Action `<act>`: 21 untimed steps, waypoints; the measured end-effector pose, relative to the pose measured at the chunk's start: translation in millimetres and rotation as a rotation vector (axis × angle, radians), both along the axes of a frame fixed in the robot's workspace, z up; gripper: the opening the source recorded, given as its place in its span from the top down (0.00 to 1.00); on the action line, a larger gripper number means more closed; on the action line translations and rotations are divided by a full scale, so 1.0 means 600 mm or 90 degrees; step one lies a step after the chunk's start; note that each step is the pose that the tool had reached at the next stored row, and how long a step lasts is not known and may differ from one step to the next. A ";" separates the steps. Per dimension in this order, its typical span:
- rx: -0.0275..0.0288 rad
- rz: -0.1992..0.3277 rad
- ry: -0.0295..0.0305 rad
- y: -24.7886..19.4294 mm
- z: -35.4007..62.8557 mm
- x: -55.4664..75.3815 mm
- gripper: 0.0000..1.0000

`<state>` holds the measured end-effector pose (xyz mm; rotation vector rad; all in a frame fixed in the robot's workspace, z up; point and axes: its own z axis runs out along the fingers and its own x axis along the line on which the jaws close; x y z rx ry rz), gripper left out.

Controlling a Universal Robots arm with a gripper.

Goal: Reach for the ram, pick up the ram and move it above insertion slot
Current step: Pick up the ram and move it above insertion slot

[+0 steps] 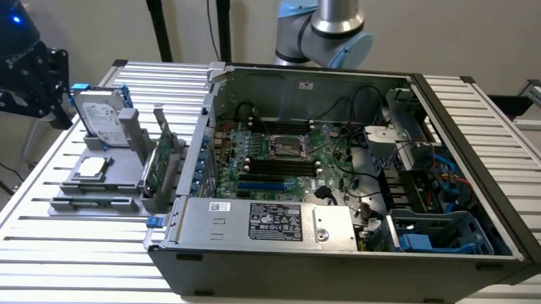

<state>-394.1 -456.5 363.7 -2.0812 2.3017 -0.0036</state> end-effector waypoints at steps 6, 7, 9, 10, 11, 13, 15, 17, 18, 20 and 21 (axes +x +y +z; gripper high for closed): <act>0.0000 0.070 -0.0004 0.0000 -0.002 0.000 0.89; 0.0000 0.081 -0.0004 0.0000 -0.002 0.000 0.89; 0.0001 0.093 -0.0006 -0.0007 -0.003 0.000 0.89; 0.0001 0.095 -0.0005 -0.0013 -0.003 0.000 0.89; 0.0000 0.095 -0.0004 -0.0020 -0.003 0.000 0.89; 0.0000 0.096 -0.0002 -0.0036 -0.003 0.000 0.89; 0.0000 0.095 0.0000 -0.0050 -0.003 0.000 0.89; 0.0001 0.095 0.0005 -0.0060 -0.003 0.000 0.89; 0.0001 0.095 0.0009 -0.0063 -0.003 0.000 0.88; 0.0002 0.095 0.0020 -0.0067 -0.003 0.000 0.76; 0.0002 0.095 0.0029 -0.0070 -0.003 0.000 0.76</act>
